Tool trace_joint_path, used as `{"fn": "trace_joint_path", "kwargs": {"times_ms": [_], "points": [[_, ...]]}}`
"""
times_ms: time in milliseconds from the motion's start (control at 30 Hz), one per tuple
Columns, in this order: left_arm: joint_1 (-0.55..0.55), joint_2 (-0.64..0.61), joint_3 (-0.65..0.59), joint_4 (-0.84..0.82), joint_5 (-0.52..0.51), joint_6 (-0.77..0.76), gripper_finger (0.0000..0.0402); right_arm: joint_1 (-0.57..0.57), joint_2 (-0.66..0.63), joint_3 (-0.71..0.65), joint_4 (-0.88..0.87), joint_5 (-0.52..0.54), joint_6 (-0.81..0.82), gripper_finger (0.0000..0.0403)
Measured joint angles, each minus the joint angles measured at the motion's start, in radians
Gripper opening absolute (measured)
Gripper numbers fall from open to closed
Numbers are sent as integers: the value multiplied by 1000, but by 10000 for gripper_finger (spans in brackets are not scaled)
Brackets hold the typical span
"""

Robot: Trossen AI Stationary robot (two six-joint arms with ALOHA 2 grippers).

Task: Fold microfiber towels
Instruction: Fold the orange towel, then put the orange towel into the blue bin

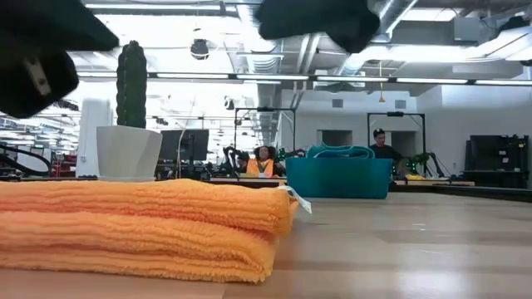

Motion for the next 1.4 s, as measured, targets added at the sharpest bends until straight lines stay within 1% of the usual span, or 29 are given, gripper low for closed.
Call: {"fn": "trace_joint_path", "kwargs": {"times_ms": [100,200,267,400,533,633,700,800,900,967,1067,1200,1233,1300,1400], "points": [[-18,-26,0,-3,11,-20,0,-46,7,-1,-7,-35,-82,185],[-33,-64,0,-2,10,-10,0,-97,51,-2,26,-128,-80,237],[-43,-88,0,-3,10,13,0,-125,105,0,76,-168,-56,258],[-56,-127,0,-7,10,47,0,-154,214,2,123,-181,-7,268],[-65,-144,0,-14,12,65,0,-168,302,28,121,-211,51,269],[-73,-144,0,-37,20,61,0,-159,348,63,102,-200,68,269],[-74,-144,0,-61,34,54,0,-152,381,92,54,-184,77,268],[-74,-144,0,-86,40,45,0,-146,416,153,-52,-174,111,251],[-73,-144,0,-94,60,46,0,-149,424,175,-103,-198,132,213],[-74,-144,0,-98,76,46,0,-150,420,175,-104,-198,135,178],[-74,-144,0,-101,85,43,0,-159,413,183,-125,-220,136,115],[-73,-163,0,-103,92,41,0,-189,406,218,-195,-299,136,28],[-73,-172,0,-105,92,46,0,-198,404,230,-212,-320,136,21],[-74,-194,0,-111,92,63,0,-214,387,243,-248,-343,136,22],[-74,-240,0,-133,89,101,0,-243,344,243,-324,-347,123,22]]}}
